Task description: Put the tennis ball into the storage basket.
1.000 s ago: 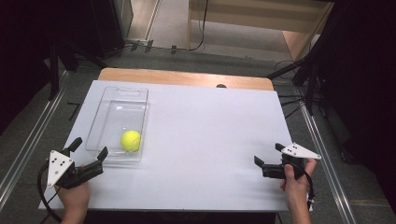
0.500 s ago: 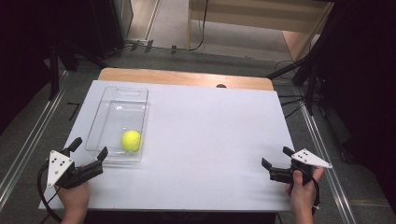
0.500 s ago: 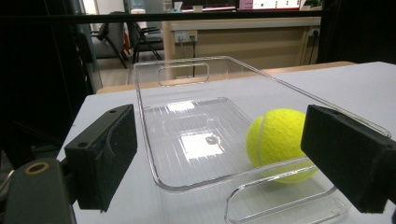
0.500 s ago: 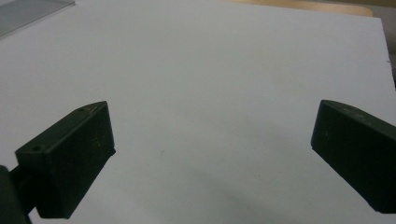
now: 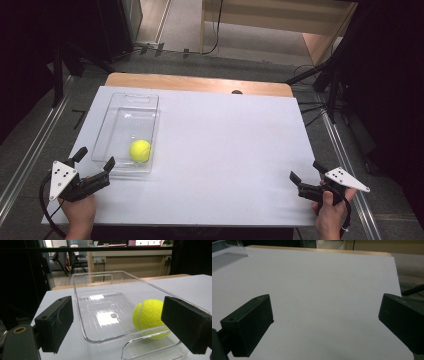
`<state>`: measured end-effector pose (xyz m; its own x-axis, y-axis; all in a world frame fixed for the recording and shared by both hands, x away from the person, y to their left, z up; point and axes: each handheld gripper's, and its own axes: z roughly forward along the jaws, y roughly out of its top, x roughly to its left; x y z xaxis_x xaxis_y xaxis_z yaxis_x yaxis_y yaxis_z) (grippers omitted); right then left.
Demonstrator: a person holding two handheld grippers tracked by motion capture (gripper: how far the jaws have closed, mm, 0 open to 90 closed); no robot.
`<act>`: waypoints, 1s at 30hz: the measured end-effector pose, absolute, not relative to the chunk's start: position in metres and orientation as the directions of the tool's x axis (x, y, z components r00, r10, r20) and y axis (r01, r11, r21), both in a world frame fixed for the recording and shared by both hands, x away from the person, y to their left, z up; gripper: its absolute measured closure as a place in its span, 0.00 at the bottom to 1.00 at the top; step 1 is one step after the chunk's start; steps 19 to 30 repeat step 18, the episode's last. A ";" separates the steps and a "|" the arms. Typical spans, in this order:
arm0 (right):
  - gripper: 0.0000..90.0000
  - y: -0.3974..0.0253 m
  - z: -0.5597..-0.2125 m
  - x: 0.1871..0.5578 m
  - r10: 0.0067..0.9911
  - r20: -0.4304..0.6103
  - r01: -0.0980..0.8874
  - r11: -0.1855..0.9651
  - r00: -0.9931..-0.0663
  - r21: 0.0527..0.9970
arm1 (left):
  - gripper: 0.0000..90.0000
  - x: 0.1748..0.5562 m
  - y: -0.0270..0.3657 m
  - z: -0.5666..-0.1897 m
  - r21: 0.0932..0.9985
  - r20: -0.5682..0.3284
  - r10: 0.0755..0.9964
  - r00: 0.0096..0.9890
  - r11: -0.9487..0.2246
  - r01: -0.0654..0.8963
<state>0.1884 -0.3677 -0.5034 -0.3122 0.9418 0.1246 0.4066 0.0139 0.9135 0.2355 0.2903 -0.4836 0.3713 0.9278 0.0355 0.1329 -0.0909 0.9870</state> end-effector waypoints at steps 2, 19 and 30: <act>0.00 -0.369 -0.504 0.187 0.941 0.131 0.403 0.006 -0.312 0.915 | 0.13 0.236 0.291 -0.483 0.987 0.036 0.927 0.372 -0.092 0.133; 0.00 -0.376 -0.511 0.182 0.933 0.159 0.385 -0.025 -0.322 0.923 | 0.13 0.237 0.290 -0.484 0.987 0.033 0.928 0.372 -0.089 0.135; 0.00 -0.376 -0.511 0.182 0.933 0.159 0.385 -0.025 -0.322 0.923 | 0.13 0.237 0.290 -0.484 0.987 0.033 0.928 0.372 -0.089 0.135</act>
